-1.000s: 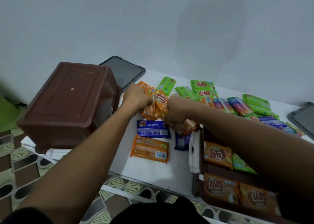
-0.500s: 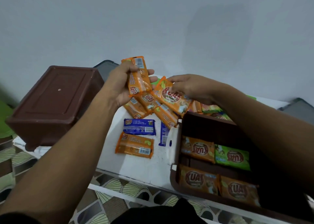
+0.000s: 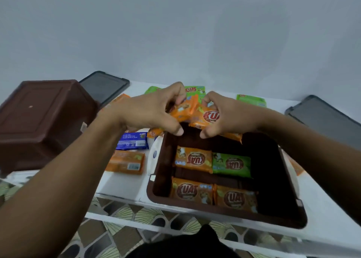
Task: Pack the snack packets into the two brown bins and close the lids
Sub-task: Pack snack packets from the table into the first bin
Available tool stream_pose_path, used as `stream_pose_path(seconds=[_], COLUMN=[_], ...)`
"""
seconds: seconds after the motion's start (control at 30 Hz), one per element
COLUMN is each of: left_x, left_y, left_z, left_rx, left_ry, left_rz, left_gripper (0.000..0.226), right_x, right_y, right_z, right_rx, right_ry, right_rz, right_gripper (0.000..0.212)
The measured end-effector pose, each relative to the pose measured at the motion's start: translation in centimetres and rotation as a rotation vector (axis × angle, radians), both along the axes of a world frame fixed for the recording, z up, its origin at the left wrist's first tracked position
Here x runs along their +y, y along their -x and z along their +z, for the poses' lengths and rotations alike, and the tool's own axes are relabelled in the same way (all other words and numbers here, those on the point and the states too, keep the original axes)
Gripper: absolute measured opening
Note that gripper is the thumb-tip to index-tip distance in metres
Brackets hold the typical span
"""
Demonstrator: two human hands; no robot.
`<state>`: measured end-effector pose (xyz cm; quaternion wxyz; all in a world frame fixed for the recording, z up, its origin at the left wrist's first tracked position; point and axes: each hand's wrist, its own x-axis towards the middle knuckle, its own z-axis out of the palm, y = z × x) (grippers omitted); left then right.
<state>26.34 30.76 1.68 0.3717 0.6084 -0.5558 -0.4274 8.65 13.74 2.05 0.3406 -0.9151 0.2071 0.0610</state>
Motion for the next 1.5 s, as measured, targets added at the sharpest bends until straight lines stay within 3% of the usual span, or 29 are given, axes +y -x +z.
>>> stream_pose_path(seconds=[0.07, 0.2, 0.63, 0.83, 1.1, 1.27, 1.37, 1.5], left_x=[-0.9, -2.3, -5.0, -6.0, -5.8, -5.5, -5.1, -4.9], left_y=[1.7, 4.3, 8.8, 9.6, 9.9, 9.1, 8.6, 7.9], left_z=[0.2, -1.2, -5.4, -6.7, -8.1, -8.1, -7.5, -6.9], left_rx=[-0.283, -0.597, -1.201, -1.303, -1.363, -1.309, -1.295, -1.353], left_ry=[-0.005, 0.067, -0.330, -0.408, -0.337, -0.331, -0.319, -0.316], left_rz=[-0.025, -0.147, -0.384, -0.432, -0.418, -0.408, -0.390, -0.415], left_gripper=[0.061, 0.059, 0.042, 0.078, 0.081, 0.086, 0.085, 0.065], right_x=[-0.7, -1.4, 0.2, 0.5, 0.5, 0.3, 0.0, -0.4], right_y=[1.5, 4.4, 7.6, 7.3, 6.9, 7.2, 7.7, 7.6], right_z=[-0.3, -1.4, -6.6, -8.0, -8.5, -8.0, -7.5, -7.1], right_rx=[0.005, 0.016, 0.264, 0.370, 0.344, 0.343, 0.334, 0.369], right_ry=[0.052, 0.127, 0.576, 0.628, 0.712, 0.628, 0.636, 0.651], right_rz=[0.005, 0.045, 0.263, 0.280, 0.312, 0.282, 0.256, 0.250], right_gripper=[0.071, 0.072, 0.078, 0.084, 0.084, 0.091, 0.083, 0.060])
